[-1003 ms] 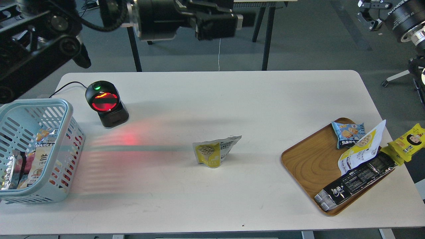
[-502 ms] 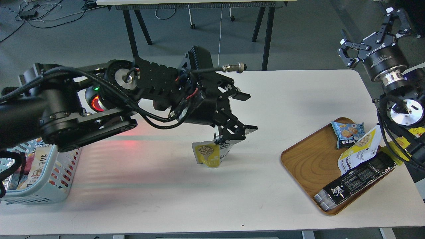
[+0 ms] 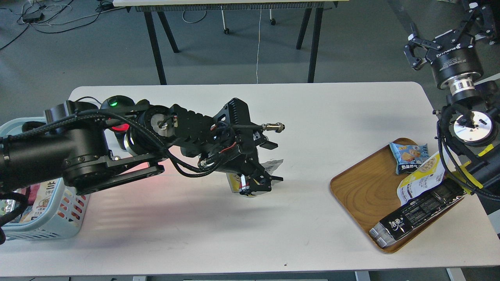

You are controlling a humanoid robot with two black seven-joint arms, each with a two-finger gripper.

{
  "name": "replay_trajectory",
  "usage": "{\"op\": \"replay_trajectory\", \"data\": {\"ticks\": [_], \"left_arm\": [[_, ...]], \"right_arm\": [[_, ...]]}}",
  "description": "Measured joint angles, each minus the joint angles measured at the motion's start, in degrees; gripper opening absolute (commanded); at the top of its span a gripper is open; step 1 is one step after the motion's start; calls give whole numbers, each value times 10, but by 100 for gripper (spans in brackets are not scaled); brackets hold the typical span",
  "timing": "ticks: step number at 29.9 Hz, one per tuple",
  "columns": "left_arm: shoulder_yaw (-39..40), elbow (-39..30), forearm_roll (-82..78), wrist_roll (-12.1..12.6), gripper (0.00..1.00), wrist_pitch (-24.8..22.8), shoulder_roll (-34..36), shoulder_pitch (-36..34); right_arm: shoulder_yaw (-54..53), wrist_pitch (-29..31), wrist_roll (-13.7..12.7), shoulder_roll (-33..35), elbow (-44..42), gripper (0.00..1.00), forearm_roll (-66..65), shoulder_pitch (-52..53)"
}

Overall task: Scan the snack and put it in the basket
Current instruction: 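Reach the left gripper over to the yellow packet on the table, then grasp the yellow packet with the left gripper and lift it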

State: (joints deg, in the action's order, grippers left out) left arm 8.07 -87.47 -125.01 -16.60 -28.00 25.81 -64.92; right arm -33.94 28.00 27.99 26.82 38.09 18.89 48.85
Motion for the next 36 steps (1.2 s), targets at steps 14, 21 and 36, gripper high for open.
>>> {"op": "replay_trajectory", "data": {"ticks": [14,21,36], "left_arm": [[-2,30,0,3,42,0,4,38],[0,38,0,6,13,0,2,51],[4,30,0,4,0,0,10,45]], "right_arm": [[-1,0,0,-4,-1,100,-2,-9],[0,0,0,-4,-1,100,-2,-9],[1,0,0,-4,-9,100,-4,-9]]}}
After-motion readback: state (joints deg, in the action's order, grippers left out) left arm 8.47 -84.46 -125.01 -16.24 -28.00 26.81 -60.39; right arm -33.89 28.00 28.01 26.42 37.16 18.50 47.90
